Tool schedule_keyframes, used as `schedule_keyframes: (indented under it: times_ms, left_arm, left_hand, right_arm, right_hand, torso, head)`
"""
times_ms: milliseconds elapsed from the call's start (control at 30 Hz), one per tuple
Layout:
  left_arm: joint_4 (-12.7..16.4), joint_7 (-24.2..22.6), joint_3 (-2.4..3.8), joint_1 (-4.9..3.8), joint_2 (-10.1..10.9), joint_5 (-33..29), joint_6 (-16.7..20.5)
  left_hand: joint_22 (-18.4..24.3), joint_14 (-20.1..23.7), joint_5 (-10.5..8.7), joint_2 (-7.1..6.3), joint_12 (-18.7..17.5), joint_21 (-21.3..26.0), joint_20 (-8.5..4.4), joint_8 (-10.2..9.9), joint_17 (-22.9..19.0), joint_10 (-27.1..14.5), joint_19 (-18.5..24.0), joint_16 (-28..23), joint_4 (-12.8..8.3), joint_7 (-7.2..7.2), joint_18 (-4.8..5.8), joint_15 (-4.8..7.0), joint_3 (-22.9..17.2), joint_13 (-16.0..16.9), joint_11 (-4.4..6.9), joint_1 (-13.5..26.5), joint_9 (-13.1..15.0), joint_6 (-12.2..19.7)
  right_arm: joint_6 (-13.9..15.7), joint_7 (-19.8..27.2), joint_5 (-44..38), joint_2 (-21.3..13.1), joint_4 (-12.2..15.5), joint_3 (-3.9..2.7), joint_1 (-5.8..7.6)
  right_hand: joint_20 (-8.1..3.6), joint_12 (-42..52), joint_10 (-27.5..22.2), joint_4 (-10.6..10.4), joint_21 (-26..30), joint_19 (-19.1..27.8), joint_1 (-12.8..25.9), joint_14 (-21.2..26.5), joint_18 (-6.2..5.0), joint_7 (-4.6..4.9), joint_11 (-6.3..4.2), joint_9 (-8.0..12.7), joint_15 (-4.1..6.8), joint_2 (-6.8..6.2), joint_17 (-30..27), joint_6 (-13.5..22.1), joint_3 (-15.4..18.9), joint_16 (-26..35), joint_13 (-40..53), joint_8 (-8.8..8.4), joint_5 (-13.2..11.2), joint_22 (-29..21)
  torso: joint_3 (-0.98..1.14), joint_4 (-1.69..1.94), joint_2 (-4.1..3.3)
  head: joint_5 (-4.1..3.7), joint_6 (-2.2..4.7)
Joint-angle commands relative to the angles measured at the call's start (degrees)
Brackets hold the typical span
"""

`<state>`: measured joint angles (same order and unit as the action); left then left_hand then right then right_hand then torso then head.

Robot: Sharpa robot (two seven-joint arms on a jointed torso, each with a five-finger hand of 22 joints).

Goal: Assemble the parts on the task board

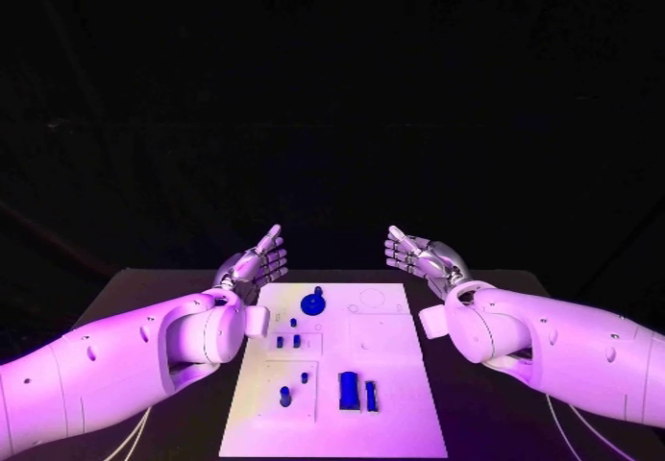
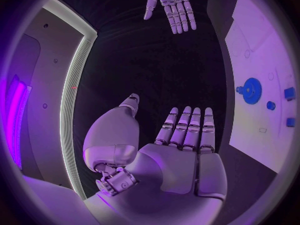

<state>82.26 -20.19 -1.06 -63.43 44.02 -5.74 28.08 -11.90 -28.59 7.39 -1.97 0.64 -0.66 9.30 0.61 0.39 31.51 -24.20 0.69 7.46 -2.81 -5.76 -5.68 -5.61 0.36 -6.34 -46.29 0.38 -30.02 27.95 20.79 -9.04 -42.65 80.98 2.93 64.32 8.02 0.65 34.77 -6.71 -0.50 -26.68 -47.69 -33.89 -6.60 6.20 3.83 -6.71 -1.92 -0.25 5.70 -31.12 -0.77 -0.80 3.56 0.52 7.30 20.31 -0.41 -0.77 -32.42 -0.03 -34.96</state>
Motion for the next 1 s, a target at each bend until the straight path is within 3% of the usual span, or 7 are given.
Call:
schedule_keyframes:
  times_ms: [33,100,167,267,300,400,1000]
  left_arm:
    - [3.2,-6.1,0.39,1.29,0.2,3.6,9.6]
    - [4.7,-7.3,0.62,1.96,0.4,4.4,11.8]
    - [6.2,-8.4,0.83,2.61,0.5,5.0,13.9]
    - [7.3,-9.3,1.0,3.09,0.6,5.5,15.5]
    - [7.5,-9.5,1.03,3.19,0.6,5.6,15.8]
    - [7.7,-9.6,1.06,3.27,0.7,5.7,16.0]
    - [7.7,-9.6,1.06,3.27,0.7,5.7,16.0]
  left_hand:
    - [3.9,9.4,-2.43,1.97,-0.6,0.7,-3.06,-0.6,-0.4,-10.4,8.0,-0.7,-2.5,2.81,1.72,5.68,5.6,-0.4,2.09,15.2,-0.4,9.9]
    - [4.4,10.6,-2.76,1.97,-0.6,0.7,-3.46,-0.6,-0.4,-11.7,9.0,-0.7,-2.9,2.81,1.72,5.68,5.6,-0.4,6.34,17.3,-0.4,11.2]
    - [5.2,12.5,-3.24,1.97,-0.6,0.7,-4.06,-0.6,-0.4,-13.8,10.6,-0.7,-3.4,2.81,5.76,5.68,5.6,-0.4,6.34,20.2,-0.4,13.1]
    - [5.9,14.2,-7.39,1.97,-0.6,0.7,-4.62,-0.6,-0.4,-15.6,12.0,-0.7,-7.5,2.81,5.76,5.68,5.6,-0.4,6.34,22.9,-0.4,14.9]
    - [6.1,14.7,-7.39,1.97,-0.6,0.7,-4.79,-0.6,-0.4,-16.2,12.4,-0.7,-7.5,2.81,5.76,5.68,5.6,-0.4,6.34,23.8,-0.4,15.5]
    - [6.8,16.3,-7.39,1.97,-0.6,0.7,-9.3,-0.6,-0.4,-18.0,13.8,-0.7,-7.5,2.81,5.76,5.68,5.6,-0.4,6.34,26.4,-0.4,17.1]
    - [11.9,22.8,-7.39,1.97,-0.6,0.7,-9.3,-0.6,-0.4,-25.1,19.1,-0.7,-7.5,2.81,5.76,5.68,5.6,-0.4,6.34,36.8,-0.4,23.9]
  right_arm:
    - [9.4,5.7,5.3,-0.8,3.6,-0.96,-1.6]
    - [11.7,6.8,6.6,-1.2,5.4,-1.63,-2.47]
    - [13.8,7.9,7.8,-1.6,7.1,-2.26,-3.28]
    - [15.5,8.7,8.7,-1.9,8.5,-2.74,-3.92]
    - [15.8,8.8,8.9,-2.0,8.7,-2.84,-4.04]
    - [16.2,9.0,9.0,-2.0,9.0,-2.93,-4.16]
    - [16.2,9.0,9.0,-2.0,9.0,-2.93,-4.16]
  right_hand:
    - [-2.64,-0.6,-11.4,2.1,0.5,8.7,15.6,11.1,1.99,-2.03,-3.83,2.2,1.92,0.25,-5.7,10.2,0.8,0.8,-3.6,-0.52,-2.4,-6.6]
    - [-2.99,-0.6,-12.9,2.4,0.5,9.9,17.7,12.6,1.99,-6.2,-3.83,2.5,1.92,0.25,-5.7,11.6,0.8,0.8,-3.6,-0.52,-2.7,-7.5]
    - [-3.5,-0.6,-15.2,6.7,0.5,11.7,20.8,14.8,6.6,-6.2,-3.83,6.7,1.92,0.25,-5.7,13.6,0.8,0.8,-3.6,-0.52,-3.2,-8.9]
    - [-3.99,-0.6,-17.2,6.7,0.5,13.2,23.6,16.8,6.6,-6.2,-3.83,6.7,1.92,0.25,-5.7,15.4,0.8,0.8,-3.6,-0.52,-7.3,-10.1]
    - [-8.02,-0.6,-17.9,6.7,0.5,13.7,24.5,17.4,6.6,-6.2,-3.83,6.7,1.92,0.25,-5.7,16.0,0.8,0.8,-3.6,-0.52,-7.3,-10.5]
    - [-8.02,-0.6,-19.8,6.7,0.5,15.1,27.2,19.3,6.6,-6.2,-3.83,6.7,1.92,0.25,-5.7,17.7,0.8,0.8,-3.6,-0.52,-7.3,-11.6]
    - [-8.02,-0.6,-27.7,6.7,0.5,21.1,37.9,27.0,6.6,-6.2,-3.83,6.7,1.92,0.25,-5.7,24.8,0.8,0.8,-3.6,-0.52,-7.3,-16.2]
  torso:
    - [0.41,0.77,1.24]
    - [0.41,0.77,1.24]
    - [0.41,0.77,1.24]
    - [0.41,0.77,1.24]
    - [0.41,0.77,1.24]
    - [0.41,0.77,1.24]
    - [0.41,0.77,1.24]
  head:
    - [0.03,0.59]
    - [0.03,0.59]
    - [0.03,0.59]
    - [0.03,0.59]
    - [0.03,0.59]
    - [0.03,0.59]
    - [0.03,0.59]
